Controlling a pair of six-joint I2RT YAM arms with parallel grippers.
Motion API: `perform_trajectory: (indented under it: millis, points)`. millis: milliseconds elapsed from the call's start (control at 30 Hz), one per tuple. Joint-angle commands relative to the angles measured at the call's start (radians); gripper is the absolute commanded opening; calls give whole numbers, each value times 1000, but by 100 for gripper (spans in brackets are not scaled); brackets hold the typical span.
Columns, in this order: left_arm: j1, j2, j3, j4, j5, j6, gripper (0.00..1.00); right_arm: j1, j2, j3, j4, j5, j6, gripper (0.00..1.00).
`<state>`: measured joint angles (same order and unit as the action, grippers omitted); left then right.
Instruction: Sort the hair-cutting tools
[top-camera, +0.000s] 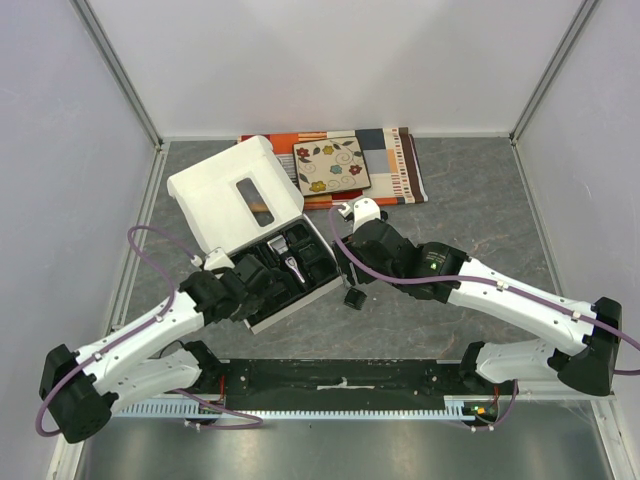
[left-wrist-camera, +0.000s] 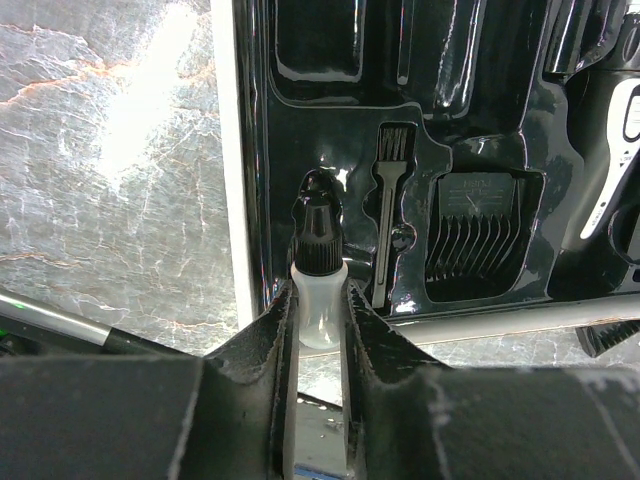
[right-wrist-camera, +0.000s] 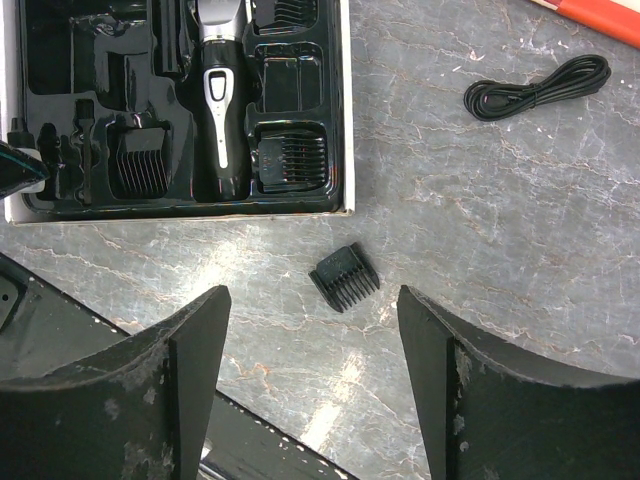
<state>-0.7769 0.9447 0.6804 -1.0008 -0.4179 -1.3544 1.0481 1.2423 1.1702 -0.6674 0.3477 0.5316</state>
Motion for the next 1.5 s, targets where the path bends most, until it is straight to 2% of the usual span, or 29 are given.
perform_trajectory:
  millis: [0, 633, 1033, 1133, 1167, 1267, 1467]
  points:
    - [-5, -21, 24, -13, -47, -26, 24, 3, -30, 3, 5, 1, 10, 76]
    - [-7, -53, 8, -18, -53, -20, 35, 6, -30, 2, 5, 0, 10, 78]
    - [-7, -52, 14, -15, -55, -19, 35, 6, -37, -4, 5, 2, 8, 79]
    - [-7, -37, 25, -13, -62, -9, 30, 6, -38, -4, 5, -1, 8, 79]
    - [-5, -27, 27, -13, -67, -6, 23, 4, -38, -4, 5, -1, 8, 79]
    - [-7, -17, 33, -6, -79, 1, 12, 4, -40, -6, 5, -1, 7, 79]
    - [-4, 5, 38, 8, -97, 8, 4, 4, -41, -7, 6, 2, 4, 79]
